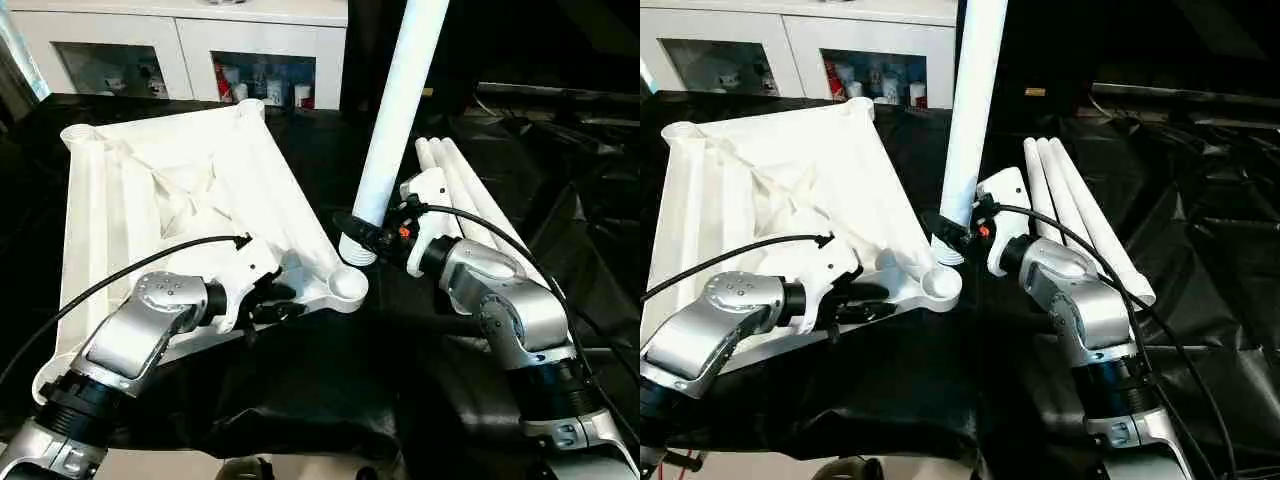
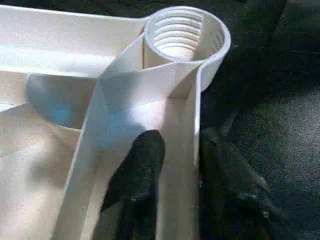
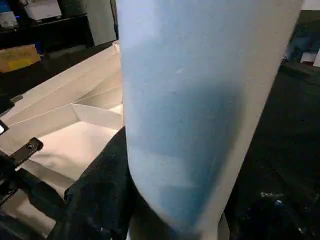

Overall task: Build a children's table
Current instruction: Insert table leg to table base

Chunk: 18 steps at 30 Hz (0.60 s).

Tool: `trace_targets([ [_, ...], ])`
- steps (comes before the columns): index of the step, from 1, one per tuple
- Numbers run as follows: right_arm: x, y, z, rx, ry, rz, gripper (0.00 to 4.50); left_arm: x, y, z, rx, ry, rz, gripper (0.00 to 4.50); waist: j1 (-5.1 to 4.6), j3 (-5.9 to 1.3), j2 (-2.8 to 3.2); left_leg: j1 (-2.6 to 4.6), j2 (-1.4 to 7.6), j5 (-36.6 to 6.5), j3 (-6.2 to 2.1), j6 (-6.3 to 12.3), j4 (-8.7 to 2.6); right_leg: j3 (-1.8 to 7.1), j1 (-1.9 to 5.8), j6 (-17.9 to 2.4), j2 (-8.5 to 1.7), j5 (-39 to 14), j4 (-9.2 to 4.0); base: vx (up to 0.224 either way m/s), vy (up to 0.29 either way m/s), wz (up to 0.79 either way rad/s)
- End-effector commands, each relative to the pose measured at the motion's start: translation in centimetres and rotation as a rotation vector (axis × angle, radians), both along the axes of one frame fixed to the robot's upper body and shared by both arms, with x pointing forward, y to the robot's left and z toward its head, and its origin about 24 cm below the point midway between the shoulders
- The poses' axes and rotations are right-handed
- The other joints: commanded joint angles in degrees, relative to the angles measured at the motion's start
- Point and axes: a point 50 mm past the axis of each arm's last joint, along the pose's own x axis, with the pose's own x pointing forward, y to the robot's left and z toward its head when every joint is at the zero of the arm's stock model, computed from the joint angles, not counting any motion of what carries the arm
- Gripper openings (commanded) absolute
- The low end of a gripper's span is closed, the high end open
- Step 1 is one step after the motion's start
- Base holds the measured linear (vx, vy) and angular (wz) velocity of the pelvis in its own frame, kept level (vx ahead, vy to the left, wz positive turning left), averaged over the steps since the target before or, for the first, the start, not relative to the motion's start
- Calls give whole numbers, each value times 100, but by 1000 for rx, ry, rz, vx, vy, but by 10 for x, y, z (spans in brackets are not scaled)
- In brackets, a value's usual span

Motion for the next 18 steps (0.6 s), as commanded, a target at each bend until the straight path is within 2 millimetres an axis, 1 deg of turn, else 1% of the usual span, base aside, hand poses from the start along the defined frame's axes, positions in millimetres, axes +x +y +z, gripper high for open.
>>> trace_targets([
  [1,2,-5,0,-6,0,-17,193,0,-4,4,3,-4,-31,109,-10,-331,48,203,377,-1603,-152,-156,-495,290,196,-1101,-468,-1598,-435,0,0,0],
  [3,2,-5,0,-7,0,-17,193,-2,-5,3,9,-1,-50,93,-11,-328,50,208,383,-1660,-159,-183,-503,291,191,-1067,-468,-1685,-439,0,0,0],
  [4,2,-4,1,-7,1,-16,193,-2,-5,3,11,0,-53,77,-10,-324,49,208,381,-1694,-156,-192,-503,295,187,-1052,-472,-1732,-448,0,0,0],
  [5,1,-4,1,-7,1,-15,193,-2,-6,4,12,0,-55,77,-10,-324,49,208,381,-1694,-156,-192,-503,295,187,-1052,-472,-1732,-448,0,0,0],
  [6,1,-4,1,-7,2,-13,193,-2,-6,4,12,0,-56,65,-11,-323,49,210,382,-1730,-159,-205,-507,295,182,-1030,-474,-1796,-453,0,0,0],
  [7,1,-4,0,-8,4,-10,193,-2,-6,4,13,-1,-58,55,-15,-323,38,209,384,-1742,-162,-207,-510,295,183,-1019,-473,-1836,-454,0,0,0],
  [8,1,-3,0,-9,7,-7,193,-2,-6,4,15,-1,-62,45,-16,-324,40,213,382,-1746,-161,-210,-509,294,179,-1013,-472,-1849,-455,0,0,0],
  [10,0,-3,-2,-15,16,4,193,-2,-7,5,20,-4,-68,31,-16,-330,38,203,383,-1694,-161,-205,-509,297,186,-1010,-473,-1789,-450,0,0,0],
  [11,0,-3,-3,-19,21,10,193,-2,-7,5,20,-6,-67,31,-17,-334,35,199,384,-1664,-162,-196,-508,296,191,-1018,-473,-1745,-445,0,0,0],
  [13,-2,-1,-8,-34,40,38,193,2,-7,7,8,-29,-45,3,-13,-338,41,202,387,-1602,-157,-173,-504,293,193,-1051,-467,-1617,-435,0,0,0],
  [16,-3,0,-13,-41,67,57,193,5,-7,9,-7,-36,-31,0,-16,-337,40,193,385,-1582,-154,-155,-500,294,197,-1111,-470,-1541,-430,0,0,0],
  [18,-3,0,-16,-48,77,68,193,6,-8,9,-14,-39,-34,0,-11,-332,34,186,384,-1597,-154,-145,-499,298,207,-1116,-480,-1601,-441,0,0,0],
])
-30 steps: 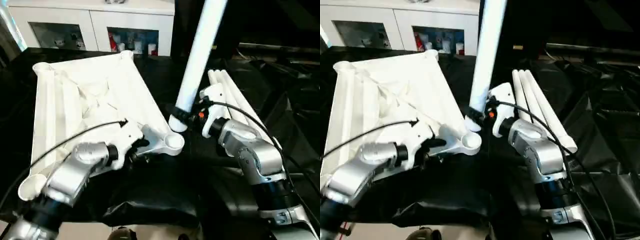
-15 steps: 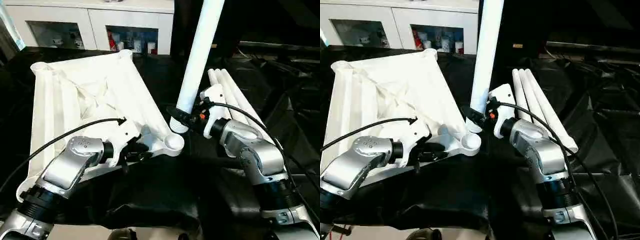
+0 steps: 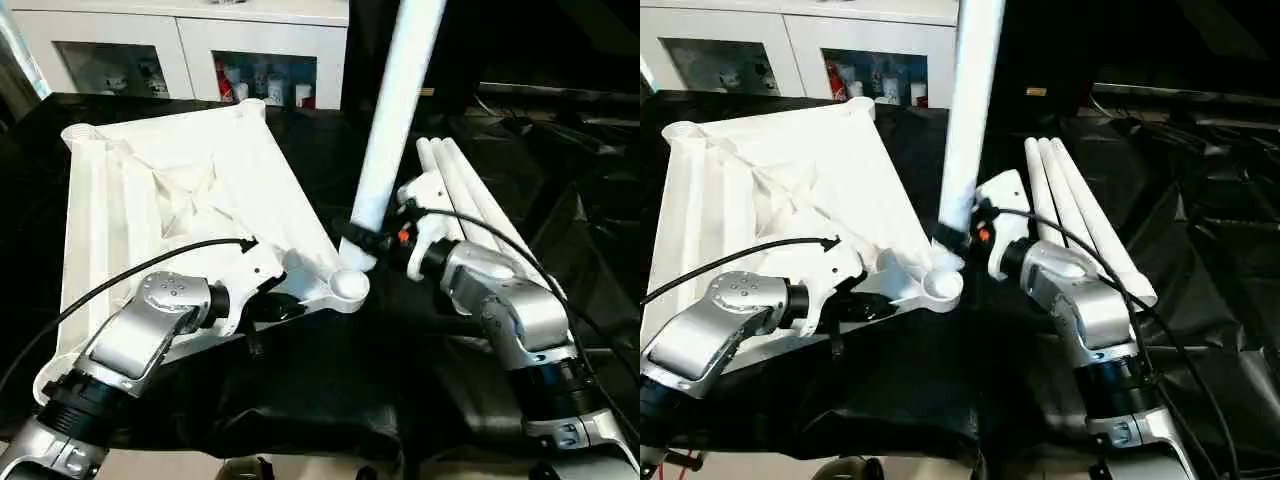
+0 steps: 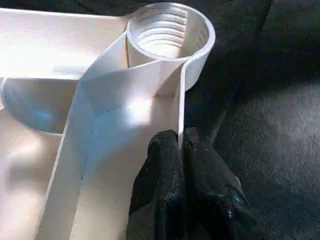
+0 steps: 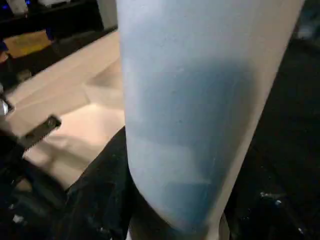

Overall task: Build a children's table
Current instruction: Insert table leg to table base

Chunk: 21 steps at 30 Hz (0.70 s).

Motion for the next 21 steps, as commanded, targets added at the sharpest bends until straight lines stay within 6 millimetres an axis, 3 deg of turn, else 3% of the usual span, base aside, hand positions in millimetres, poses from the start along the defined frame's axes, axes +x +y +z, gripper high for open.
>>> trace_targets([
  [1,-1,-1,-4,-27,11,15,193,5,-3,8,-22,-36,-8,0,-8,-340,22,188,383,-1580,-156,-141,-495,292,206,-1106,-480,-1641,-437,0,0,0],
  [15,8,1,-19,-73,57,45,193,20,-16,11,-16,-92,-7,0,-19,-302,-27,188,393,-1701,-165,-132,-506,300,182,-1020,-501,-1997,-482,0,0,0],
  [21,13,2,-25,-74,71,32,193,20,-16,12,-19,-90,-22,0,-28,-297,-4,198,400,-1757,-163,-136,-506,301,163,-1096,-506,-2002,-490,0,0,0],
])
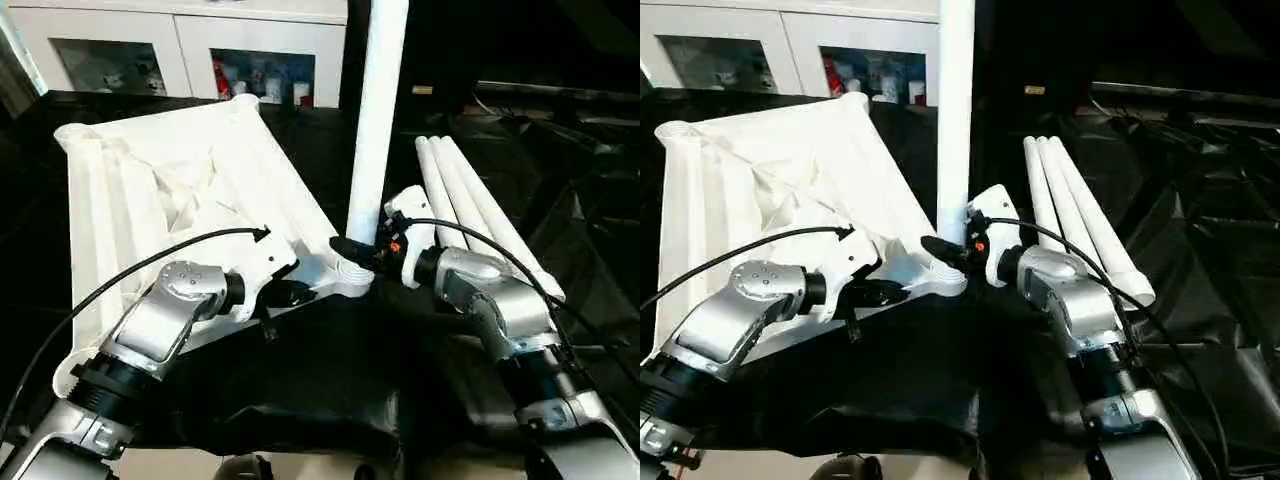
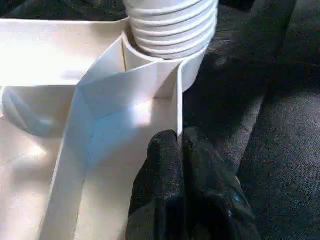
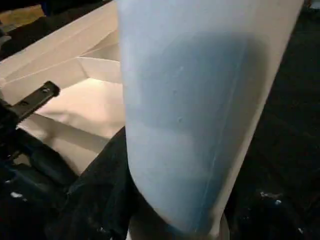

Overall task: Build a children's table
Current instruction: Insert table leg to table base

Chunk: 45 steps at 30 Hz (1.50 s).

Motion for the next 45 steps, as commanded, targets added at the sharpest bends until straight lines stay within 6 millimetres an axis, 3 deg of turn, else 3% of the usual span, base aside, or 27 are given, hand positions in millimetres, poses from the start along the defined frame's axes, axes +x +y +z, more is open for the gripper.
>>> trace_targets([
  [1,0,1,-11,-10,45,-1,193,5,-6,13,-18,-51,-35,0,-18,-316,26,193,400,-1762,-164,-137,-504,304,170,-1100,-505,-1994,-490,0,0,0],
  [13,-3,-7,-31,9,139,-10,193,4,-7,12,-14,-51,-57,0,-15,-350,34,193,414,-1730,-164,-136,-509,300,192,-1180,-510,-1865,-470,0,0,0],
  [20,-6,-23,-44,164,194,-144,193,11,-4,15,-14,-79,-11,0,29,-390,50,199,418,-1688,-162,-125,-500,294,212,-1248,-519,-1721,-458,0,0,0],
  [26,-17,-27,-61,220,216,-184,193,14,-4,17,-20,-90,6,0,44,-379,76,227,424,-2023,-175,-220,-516,291,176,-1160,-534,-2134,-513,0,0,0],
  [27,-21,-26,-65,256,220,-195,193,15,-4,17,-19,-93,7,0,46,-379,108,221,423,-2092,-184,-240,-523,292,170,-1147,-533,-2119,-516,0,0,0],
  [29,-22,-27,-67,276,214,-212,193,16,-4,18,-21,-94,9,0,47,-384,94,221,422,-2115,-188,-244,-525,288,175,-1152,-536,-2127,-515,0,0,0],
  [31,-26,-29,-73,292,194,-251,193,19,-5,19,-24,-98,16,0,65,-362,157,234,421,-2232,-193,-266,-526,297,144,-1153,-548,-2218,-533,0,0,0],
  [32,-26,-29,-74,296,190,-258,193,20,-5,19,-24,-98,18,0,56,-361,131,236,422,-2312,-196,-282,-532,292,146,-1143,-543,-2280,-540,0,0,0],
  [34,-29,-30,-78,304,185,-278,193,21,-5,19,-23,-100,20,0,53,-349,137,228,422,-2395,-209,-285,-542,289,146,-1121,-549,-2408,-548,0,0,0],
  [35,-31,-29,-79,289,170,-273,193,21,-5,20,-22,-100,18,0,65,-334,188,231,420,-2455,-222,-301,-547,289,136,-1111,-552,-2464,-550,0,0,0],
  [37,-34,-28,-80,225,126,-258,193,22,-5,20,-19,-100,13,0,47,-307,182,249,416,-2702,-233,-338,-559,283,111,-1029,-540,-2738,-589,0,0,0],
  [41,-36,-23,-78,40,50,-174,193,23,-4,20,-7,-105,8,0,58,-296,183,237,417,-2677,-246,-328,-564,289,106,-923,-556,-2966,-616,0,0,0],
  [45,-35,-18,-76,-24,22,-123,193,23,-4,19,-3,-104,1,0,29,-282,180,234,411,-2780,-259,-314,-569,295,91,-846,-561,-3226,-637,0,0,0],
])
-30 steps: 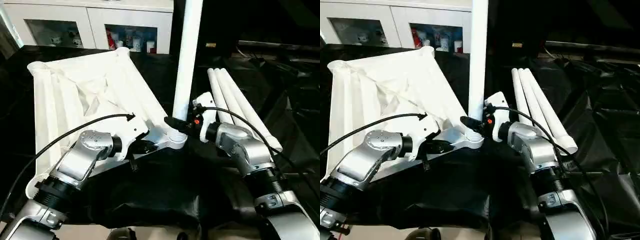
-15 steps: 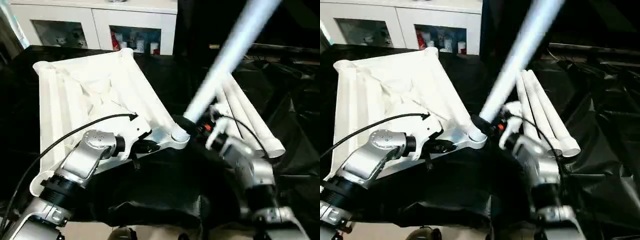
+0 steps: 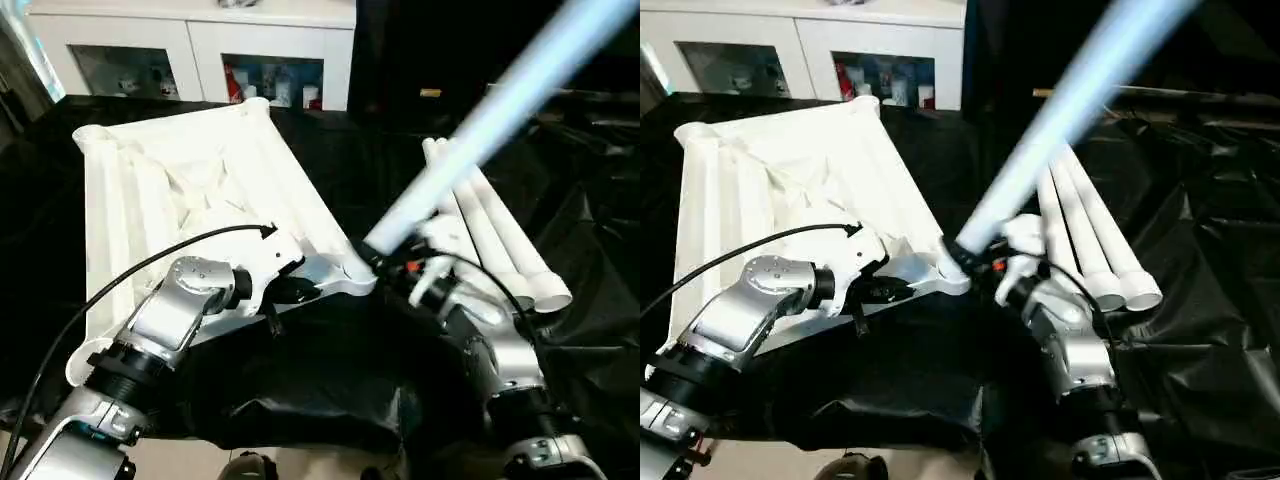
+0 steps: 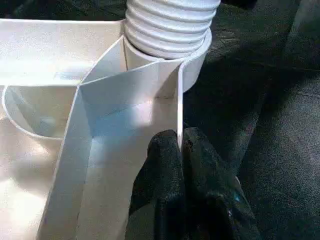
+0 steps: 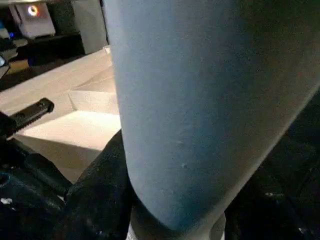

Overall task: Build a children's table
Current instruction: Insert table leg to table base

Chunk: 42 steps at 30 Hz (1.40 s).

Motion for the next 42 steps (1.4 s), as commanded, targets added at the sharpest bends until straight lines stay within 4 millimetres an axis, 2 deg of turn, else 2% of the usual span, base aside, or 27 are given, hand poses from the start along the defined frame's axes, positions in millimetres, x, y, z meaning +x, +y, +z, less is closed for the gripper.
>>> trace_targets([
  [1,-15,-5,-40,-149,169,31,193,11,0,23,-4,-107,2,0,-25,-287,68,227,412,-2846,-264,-321,-553,293,55,-838,-560,-3306,-634,0,0,0],
  [2,-14,-5,-40,-158,165,42,193,11,-1,22,-3,-108,-1,0,-39,-281,43,223,412,-2854,-262,-315,-558,293,54,-820,-552,-3336,-642,0,0,0],
  [5,-10,1,-37,-163,174,72,193,11,-2,22,-6,-106,-9,0,-52,-274,60,228,414,-2928,-274,-310,-557,296,41,-787,-564,-3452,-660,0,0,0],
  [7,-5,8,-34,-173,201,117,193,9,-3,23,-11,-103,-26,0,-82,-261,34,224,414,-3023,-285,-318,-570,286,30,-780,-553,-3492,-656,0,0,0],
  [9,-4,10,-33,-179,210,132,193,9,-3,23,-13,-101,-34,0,-105,-253,51,215,410,-3102,-298,-342,-579,277,33,-760,-557,-3564,-659,0,0,0],
  [12,-3,17,-31,-226,229,255,193,6,-5,24,-25,-92,-63,0,-125,-257,36,231,407,-3099,-297,-327,-581,274,36,-739,-570,-3576,-680,0,0,0],
  [13,-2,17,-30,-232,229,271,193,5,-6,24,-29,-90,-71,0,-138,-253,18,205,412,-2981,-297,-289,-594,281,53,-776,-576,-3455,-669,0,0,0],
  [16,3,18,-28,-241,232,272,193,3,-7,25,-34,-85,-86,0,-134,-237,31,235,424,-2957,-270,-289,-598,305,13,-886,-560,-3202,-665,0,0,0],
  [17,6,17,-27,-248,232,274,193,2,-8,25,-34,-84,-92,0,-142,-243,30,224,427,-2936,-271,-294,-603,299,31,-940,-556,-3087,-647,0,0,0],
  [24,8,21,-25,-249,268,365,193,-3,-10,27,-37,-82,-143,0,-148,-220,24,211,429,-2835,-254,-228,-605,316,45,-991,-565,-3032,-647,0,0,0],
  [30,6,20,-28,-260,291,432,193,-7,-13,30,-50,-84,-203,0,-140,-222,45,206,443,-2622,-226,-182,-622,320,66,-1162,-539,-2562,-606,0,0,0],
  [35,3,19,-29,-272,285,484,193,-12,-15,31,-63,-79,-260,0,-130,-211,37,219,444,-2627,-222,-168,-628,321,78,-1162,-552,-2677,-620,0,0,0],
  [36,-1,18,-32,-324,261,524,193,-15,-16,32,-57,-72,-289,0,-119,-197,55,237,448,-2670,-220,-169,-636,327,62,-1147,-549,-2732,-633,0,0,0],
  [42,-2,17,-34,-371,229,539,193,-14,-16,33,-41,-82,-295,0,-107,-188,45,231,451,-2540,-208,-136,-656,334,88,-1171,-547,-2700,-631,0,0,0],
])
